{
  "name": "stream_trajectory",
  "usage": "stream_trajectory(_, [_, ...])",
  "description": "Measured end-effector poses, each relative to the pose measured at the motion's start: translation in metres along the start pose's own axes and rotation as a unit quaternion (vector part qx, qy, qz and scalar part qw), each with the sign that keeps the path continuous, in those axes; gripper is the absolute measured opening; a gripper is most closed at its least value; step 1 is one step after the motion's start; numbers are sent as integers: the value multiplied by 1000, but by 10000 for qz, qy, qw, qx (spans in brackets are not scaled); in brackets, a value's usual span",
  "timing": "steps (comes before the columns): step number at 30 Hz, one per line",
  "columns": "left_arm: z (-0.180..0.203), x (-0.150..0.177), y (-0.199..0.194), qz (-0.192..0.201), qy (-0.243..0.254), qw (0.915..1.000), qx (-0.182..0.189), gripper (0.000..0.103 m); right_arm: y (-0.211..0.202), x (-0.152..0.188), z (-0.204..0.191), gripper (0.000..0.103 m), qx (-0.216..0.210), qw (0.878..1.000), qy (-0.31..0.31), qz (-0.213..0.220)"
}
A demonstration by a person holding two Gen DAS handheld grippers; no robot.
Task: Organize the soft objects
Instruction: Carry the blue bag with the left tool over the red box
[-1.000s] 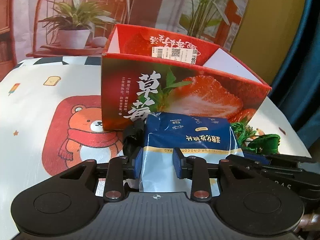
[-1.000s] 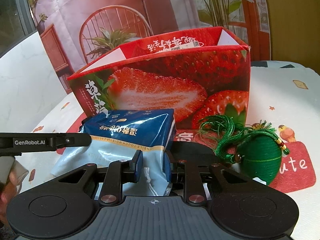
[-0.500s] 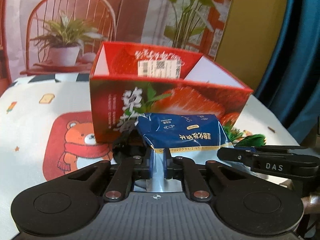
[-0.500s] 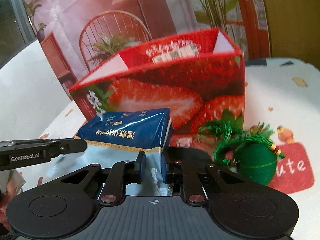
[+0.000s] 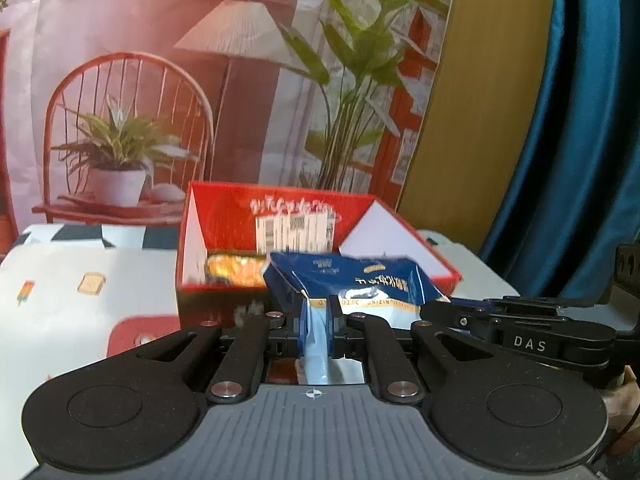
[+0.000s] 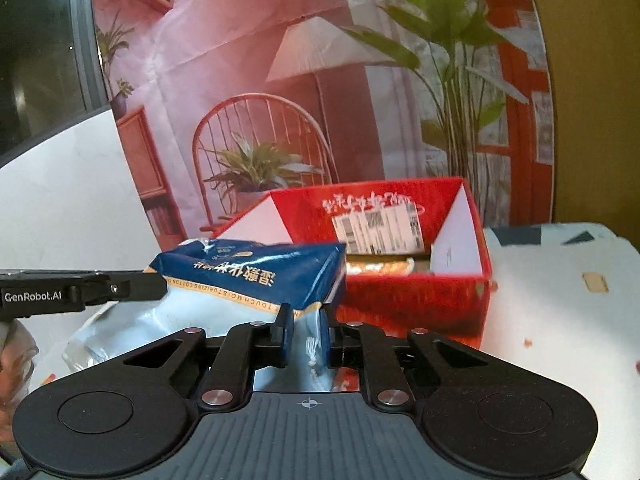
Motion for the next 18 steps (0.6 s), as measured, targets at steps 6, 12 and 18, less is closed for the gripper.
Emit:
stream_trajectory(6, [-4,-18,9,5,-70,10000,-6,10,5,-27,4,10,-186,9997,141,-80])
stream_trajectory(12, [-9,-12,9,-55,-198,9997,105,10,3,-31,9,9,-294,9992,245,-63])
stream_trajectory(18, [-15,-32,19,115,-250,9996,55,10,14,-55,9,9,-315,9995,40,-3])
Point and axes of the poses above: each gripper's, at about its wrist camera, not at the fingertips, and y roughly the way its jaws point, z to its right, x to its underside, the point moved 1 cm from there along y, roughly the way its jaws point, and after that the axes turned 2 degrees about -z, right-handed, at the moved point
